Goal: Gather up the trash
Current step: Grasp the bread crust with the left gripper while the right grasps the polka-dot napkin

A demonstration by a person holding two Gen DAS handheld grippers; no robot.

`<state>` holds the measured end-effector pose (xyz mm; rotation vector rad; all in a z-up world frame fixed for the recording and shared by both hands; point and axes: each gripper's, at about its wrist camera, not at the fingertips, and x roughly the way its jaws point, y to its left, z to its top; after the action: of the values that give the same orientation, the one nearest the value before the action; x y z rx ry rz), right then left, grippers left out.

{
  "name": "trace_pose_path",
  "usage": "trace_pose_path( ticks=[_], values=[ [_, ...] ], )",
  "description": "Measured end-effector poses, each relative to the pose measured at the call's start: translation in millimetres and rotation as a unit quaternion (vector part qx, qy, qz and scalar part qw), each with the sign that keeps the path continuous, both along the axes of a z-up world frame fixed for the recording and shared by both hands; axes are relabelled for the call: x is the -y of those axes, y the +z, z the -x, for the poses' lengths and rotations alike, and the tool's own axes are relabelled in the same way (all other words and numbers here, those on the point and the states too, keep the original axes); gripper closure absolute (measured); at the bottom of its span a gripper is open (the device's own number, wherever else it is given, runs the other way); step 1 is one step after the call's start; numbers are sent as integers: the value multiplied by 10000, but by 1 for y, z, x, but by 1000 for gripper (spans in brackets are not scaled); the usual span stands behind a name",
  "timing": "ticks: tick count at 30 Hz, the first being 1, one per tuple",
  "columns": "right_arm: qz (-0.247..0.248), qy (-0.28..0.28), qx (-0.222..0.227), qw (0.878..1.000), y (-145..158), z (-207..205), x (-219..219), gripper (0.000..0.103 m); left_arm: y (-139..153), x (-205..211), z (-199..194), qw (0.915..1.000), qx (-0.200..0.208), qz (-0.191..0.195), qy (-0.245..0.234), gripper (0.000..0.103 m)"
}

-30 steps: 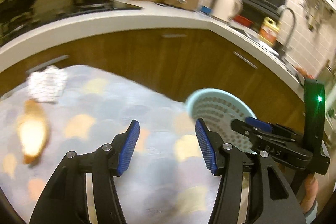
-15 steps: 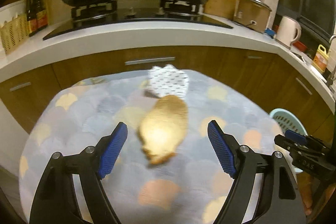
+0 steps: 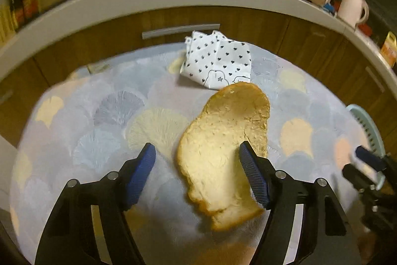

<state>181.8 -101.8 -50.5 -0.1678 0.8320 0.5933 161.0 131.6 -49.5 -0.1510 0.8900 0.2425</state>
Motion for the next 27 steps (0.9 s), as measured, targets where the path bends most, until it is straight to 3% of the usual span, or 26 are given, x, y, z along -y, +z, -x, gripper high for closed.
trace_pose_path(
  ticks=[2,9,12,20,27],
  values=[
    [36,14,3,10000,-1,0,-1,54,-2,8,1,9997,41,-231,-4,39],
    [136,104,29,9998,-2,1,-6,54,3,18,8,9993,222,-278,-144,87],
    [76,137,-83,9998,1,-3,-8,54,10,17,14,9990,411,-51,-171,97],
    [-116,476,22,9988,27,-21,-52,54,33,-19,36,9934,1034,372,322,99],
    [-291,552,112,9980,23,-52,-108,54,33,-59,56,9803,1514,985,798,99]
  ],
)
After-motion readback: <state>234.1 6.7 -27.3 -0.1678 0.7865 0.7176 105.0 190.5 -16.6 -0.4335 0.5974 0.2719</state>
